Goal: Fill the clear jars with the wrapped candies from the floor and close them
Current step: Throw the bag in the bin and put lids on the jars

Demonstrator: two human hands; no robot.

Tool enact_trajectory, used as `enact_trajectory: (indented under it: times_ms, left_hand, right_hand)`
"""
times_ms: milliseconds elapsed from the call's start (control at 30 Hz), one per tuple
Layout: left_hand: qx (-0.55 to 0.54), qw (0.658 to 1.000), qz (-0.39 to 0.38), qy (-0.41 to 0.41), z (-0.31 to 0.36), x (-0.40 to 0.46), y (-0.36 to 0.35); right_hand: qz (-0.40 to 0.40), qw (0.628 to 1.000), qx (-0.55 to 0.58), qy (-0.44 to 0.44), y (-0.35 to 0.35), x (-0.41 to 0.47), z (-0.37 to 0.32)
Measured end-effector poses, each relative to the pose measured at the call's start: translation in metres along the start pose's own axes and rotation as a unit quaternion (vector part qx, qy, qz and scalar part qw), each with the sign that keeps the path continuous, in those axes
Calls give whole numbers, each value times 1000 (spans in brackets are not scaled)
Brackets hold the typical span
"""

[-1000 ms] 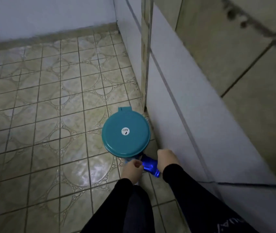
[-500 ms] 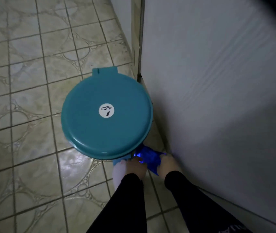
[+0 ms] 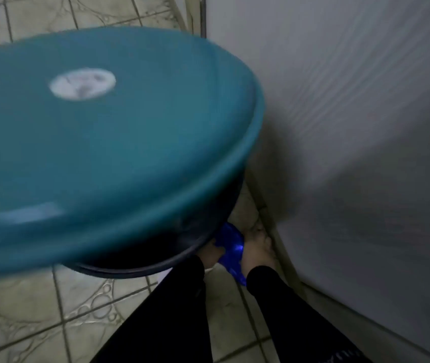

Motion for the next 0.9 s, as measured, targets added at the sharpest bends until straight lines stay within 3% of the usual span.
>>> enact_trajectory:
  times_ms: [67, 233, 400, 567, 700, 800, 900]
  left_hand:
    - [-37, 997, 30, 56, -16, -1, 8]
    - [-2, 992, 98, 81, -18, -39, 33]
    - [23, 993, 61, 94, -11, -77, 30]
    - [24, 997, 40, 62, 61, -185, 78]
    - [-33, 997, 65, 16, 90, -242, 121]
    - [-75, 988, 138, 10, 94, -287, 176]
    - [-109, 967, 230, 26, 85, -315, 222]
  right_hand:
    - [-10, 1000, -5, -14, 5, -4, 7]
    - [-3, 1000, -13, -14, 36, -44, 12]
    - [19, 997, -72, -8, 94, -113, 4]
    - [59, 994, -94, 7, 165, -192, -8]
    - [102, 993, -18, 64, 221, -239, -20]
    - [155, 981, 58, 105, 267, -270, -43]
    - [152, 968, 158, 119, 288, -282, -65]
Point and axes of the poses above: each hand's wrist, its own x-axis towards the middle knuckle, its own y-axis out of the back of the hand, z = x × y, the point moved 10 cm from there along x, towards the middle knuckle, and after that the axes turned 6 degrees about -y, right-handed, at the moved point
